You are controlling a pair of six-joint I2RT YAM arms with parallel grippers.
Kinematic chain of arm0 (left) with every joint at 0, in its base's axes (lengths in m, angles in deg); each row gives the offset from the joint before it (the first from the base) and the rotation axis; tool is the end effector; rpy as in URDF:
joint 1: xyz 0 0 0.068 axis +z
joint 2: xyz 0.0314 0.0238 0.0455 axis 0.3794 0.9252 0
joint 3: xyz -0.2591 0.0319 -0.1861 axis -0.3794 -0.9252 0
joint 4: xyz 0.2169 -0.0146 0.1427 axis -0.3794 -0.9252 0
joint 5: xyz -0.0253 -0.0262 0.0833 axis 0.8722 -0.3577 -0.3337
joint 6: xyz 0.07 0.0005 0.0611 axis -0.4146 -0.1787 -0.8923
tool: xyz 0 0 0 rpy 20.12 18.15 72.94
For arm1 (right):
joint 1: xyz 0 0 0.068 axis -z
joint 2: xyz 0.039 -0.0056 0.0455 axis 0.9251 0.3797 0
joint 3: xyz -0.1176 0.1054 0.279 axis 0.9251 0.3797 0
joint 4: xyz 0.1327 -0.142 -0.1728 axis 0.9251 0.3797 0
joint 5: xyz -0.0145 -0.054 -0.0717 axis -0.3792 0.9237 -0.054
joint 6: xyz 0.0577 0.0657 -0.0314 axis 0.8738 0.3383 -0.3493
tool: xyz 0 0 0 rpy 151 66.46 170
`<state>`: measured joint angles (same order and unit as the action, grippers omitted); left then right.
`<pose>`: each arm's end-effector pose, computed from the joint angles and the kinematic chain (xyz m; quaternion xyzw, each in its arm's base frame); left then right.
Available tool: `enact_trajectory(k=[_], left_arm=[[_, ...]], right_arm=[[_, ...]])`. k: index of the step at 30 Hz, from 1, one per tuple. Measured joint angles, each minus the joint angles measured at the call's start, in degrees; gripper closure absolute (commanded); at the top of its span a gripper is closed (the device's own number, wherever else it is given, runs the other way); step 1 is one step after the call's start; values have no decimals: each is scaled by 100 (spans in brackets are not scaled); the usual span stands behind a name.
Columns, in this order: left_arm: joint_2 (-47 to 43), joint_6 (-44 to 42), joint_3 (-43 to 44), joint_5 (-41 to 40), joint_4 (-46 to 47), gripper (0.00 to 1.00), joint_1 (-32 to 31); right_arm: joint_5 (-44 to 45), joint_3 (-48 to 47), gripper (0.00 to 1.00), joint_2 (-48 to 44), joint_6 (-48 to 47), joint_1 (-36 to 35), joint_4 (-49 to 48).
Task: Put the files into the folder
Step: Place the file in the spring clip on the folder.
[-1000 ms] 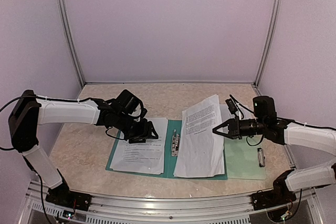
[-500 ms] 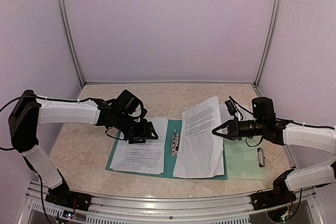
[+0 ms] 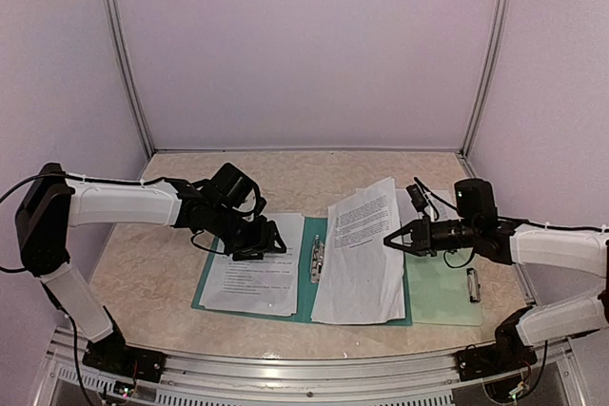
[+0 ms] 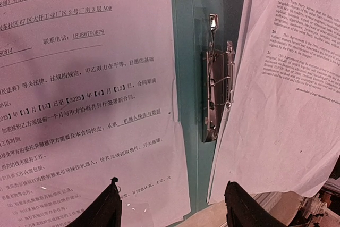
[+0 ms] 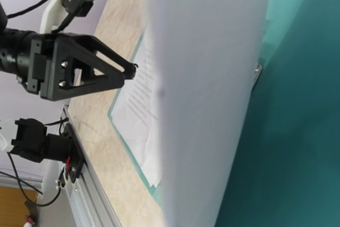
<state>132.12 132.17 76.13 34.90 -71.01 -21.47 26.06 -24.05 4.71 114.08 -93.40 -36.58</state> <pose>0.2511 -0.2724 0.2052 0.0430 0.9480 -0.2939 0.1143 0.1961 0.1584 0.2310 -0.0854 0.8244 0.5176 0.2126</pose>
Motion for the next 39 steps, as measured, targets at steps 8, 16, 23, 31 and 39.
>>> enact_trajectory(k=[8, 16, 23, 31, 39], left_arm=[[0, -2, 0, 0, -17, 36, 0], [0, -7, 0, 0, -22, 36, -2], [0, -22, 90, 0, -107, 36, -2], [15, -42, 157, -2, -120, 36, -11], [125, -50, 160, -7, -149, 36, -76]], right_arm=[[4, 0, 100, 138, -4, -2, -20], [122, -2, 100, 442, -190, -2, 31], [426, -188, 100, 844, -555, -2, 452], [811, -702, 100, 1106, -1021, -2, 1032], [1064, -1016, 100, 1410, -1384, 0, 1438]])
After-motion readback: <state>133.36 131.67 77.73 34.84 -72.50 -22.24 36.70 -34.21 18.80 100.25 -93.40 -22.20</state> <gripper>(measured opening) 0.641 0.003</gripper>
